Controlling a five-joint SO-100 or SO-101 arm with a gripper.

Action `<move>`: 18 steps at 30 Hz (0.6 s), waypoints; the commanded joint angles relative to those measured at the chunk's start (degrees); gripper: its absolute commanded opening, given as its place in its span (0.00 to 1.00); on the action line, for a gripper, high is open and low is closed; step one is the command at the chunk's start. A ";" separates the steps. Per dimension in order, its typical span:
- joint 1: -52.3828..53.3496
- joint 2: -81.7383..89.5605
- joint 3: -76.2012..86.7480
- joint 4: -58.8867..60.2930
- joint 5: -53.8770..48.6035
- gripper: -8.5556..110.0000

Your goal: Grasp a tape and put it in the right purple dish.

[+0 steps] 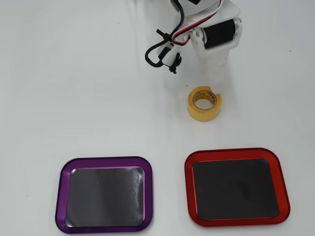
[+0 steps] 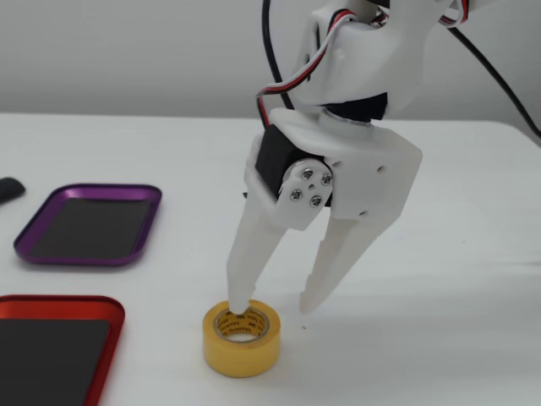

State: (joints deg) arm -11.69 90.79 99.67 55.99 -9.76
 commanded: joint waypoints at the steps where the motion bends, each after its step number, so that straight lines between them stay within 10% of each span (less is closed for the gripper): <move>1: 0.18 0.35 0.88 -2.64 0.18 0.21; 18: 0.53 0.09 10.28 -10.37 -0.62 0.21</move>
State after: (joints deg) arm -11.34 90.79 110.13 46.23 -9.76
